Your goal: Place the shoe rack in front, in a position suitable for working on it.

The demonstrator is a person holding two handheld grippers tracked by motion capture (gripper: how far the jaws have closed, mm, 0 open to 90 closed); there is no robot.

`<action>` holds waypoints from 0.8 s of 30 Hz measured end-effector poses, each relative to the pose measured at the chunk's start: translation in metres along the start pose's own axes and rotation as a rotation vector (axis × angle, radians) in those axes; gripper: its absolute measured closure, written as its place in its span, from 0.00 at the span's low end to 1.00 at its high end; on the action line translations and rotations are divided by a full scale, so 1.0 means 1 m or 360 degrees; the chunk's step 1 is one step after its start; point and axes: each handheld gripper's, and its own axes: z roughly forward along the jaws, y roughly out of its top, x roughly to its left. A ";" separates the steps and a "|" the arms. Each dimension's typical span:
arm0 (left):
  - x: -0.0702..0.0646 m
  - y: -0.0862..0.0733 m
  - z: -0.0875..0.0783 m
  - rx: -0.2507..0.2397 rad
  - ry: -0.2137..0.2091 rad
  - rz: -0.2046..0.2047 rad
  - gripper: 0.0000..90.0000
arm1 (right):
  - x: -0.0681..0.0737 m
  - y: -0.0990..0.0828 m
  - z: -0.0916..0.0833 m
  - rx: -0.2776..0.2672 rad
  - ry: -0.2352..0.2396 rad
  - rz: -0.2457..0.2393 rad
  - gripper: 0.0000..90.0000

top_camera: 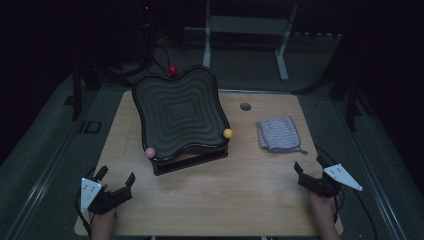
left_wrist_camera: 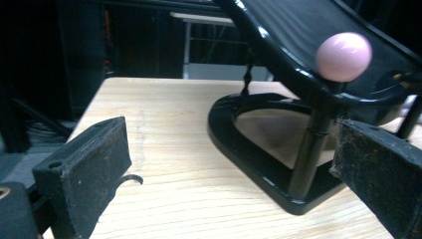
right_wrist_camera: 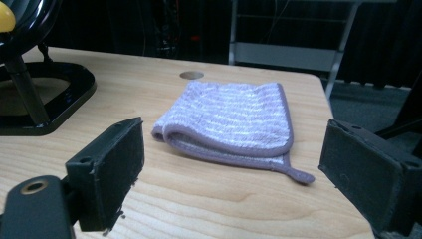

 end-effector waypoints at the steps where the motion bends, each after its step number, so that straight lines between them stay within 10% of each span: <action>1: -0.001 0.001 0.000 0.0006 0.0003 0.0023 0.02 | 0.000 0.000 0.001 0.0006 0.0013 0.0005 0.11; 12: -0.010 0.010 -0.005 0.0035 -0.0136 -0.0107 0.02 | 0.010 0.000 0.005 -0.0004 0.0097 -0.0059 0.11; 24: -0.025 0.023 -0.002 0.0069 -0.0215 -0.0015 0.02 | 0.032 0.014 0.020 -0.0037 0.0220 -0.0126 0.12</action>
